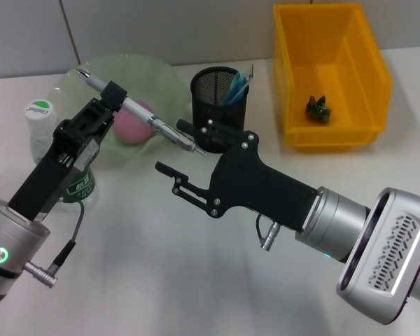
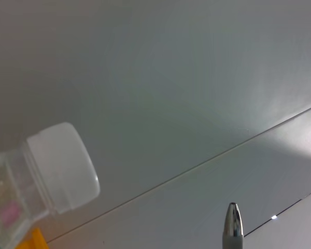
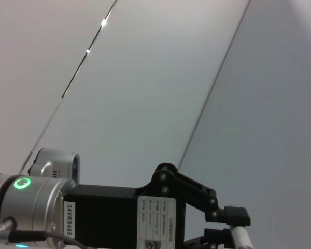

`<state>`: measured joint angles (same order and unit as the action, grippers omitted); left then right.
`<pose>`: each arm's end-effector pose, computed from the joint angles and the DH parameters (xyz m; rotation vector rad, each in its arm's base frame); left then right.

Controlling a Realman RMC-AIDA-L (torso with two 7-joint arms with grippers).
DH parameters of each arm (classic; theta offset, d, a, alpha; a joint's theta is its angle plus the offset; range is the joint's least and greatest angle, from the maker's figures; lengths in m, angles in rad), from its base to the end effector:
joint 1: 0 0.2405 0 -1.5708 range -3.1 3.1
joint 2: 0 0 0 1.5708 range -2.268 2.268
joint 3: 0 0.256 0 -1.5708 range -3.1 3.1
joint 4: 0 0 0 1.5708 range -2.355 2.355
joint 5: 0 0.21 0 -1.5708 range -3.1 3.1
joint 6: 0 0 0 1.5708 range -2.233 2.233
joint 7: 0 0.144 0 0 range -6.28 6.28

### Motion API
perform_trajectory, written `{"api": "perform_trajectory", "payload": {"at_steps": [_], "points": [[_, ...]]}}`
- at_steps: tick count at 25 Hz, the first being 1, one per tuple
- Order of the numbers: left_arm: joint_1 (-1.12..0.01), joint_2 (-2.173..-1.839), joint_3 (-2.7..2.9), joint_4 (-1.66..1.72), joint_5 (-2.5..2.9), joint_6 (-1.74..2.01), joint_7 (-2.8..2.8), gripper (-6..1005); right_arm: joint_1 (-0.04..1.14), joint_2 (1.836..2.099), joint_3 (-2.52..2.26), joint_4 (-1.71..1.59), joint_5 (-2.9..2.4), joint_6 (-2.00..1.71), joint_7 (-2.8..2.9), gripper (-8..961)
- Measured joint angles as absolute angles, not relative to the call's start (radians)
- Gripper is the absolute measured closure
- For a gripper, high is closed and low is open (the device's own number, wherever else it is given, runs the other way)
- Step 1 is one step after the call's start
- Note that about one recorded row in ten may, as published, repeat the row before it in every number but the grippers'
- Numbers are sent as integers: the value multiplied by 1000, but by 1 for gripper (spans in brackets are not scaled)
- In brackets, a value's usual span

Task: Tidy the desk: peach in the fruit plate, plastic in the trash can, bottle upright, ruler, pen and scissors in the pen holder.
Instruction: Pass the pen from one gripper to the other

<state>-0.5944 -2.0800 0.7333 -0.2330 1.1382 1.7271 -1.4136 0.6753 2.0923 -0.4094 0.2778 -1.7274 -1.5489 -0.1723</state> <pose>-0.2374 0.2882 -0.0459 -1.8154 -1.4987 -1.8886 0.1956 0.2830 -0.0988 -2.1928 -0.3235 1.0252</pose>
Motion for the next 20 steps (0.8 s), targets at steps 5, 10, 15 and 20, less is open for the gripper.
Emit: {"api": "perform_trajectory", "payload": {"at_steps": [5, 10, 15, 20], "points": [[-592, -2080, 733, -229, 1138, 1728, -1422, 816, 673, 2092, -380, 282, -1747, -1546, -173, 408], [-591, -2080, 733, -225, 1138, 1728, -1426, 815, 673, 2092, -366, 286, -1748, -1543, -173, 466], [-591, -2080, 733, -223, 1138, 1728, -1426, 813, 676, 2092, -364, 288, -1749, -1536, -173, 523], [-591, -2080, 733, -223, 1138, 1728, -1426, 812, 679, 2092, -361, 296, -1750, -1534, -173, 587]]}}
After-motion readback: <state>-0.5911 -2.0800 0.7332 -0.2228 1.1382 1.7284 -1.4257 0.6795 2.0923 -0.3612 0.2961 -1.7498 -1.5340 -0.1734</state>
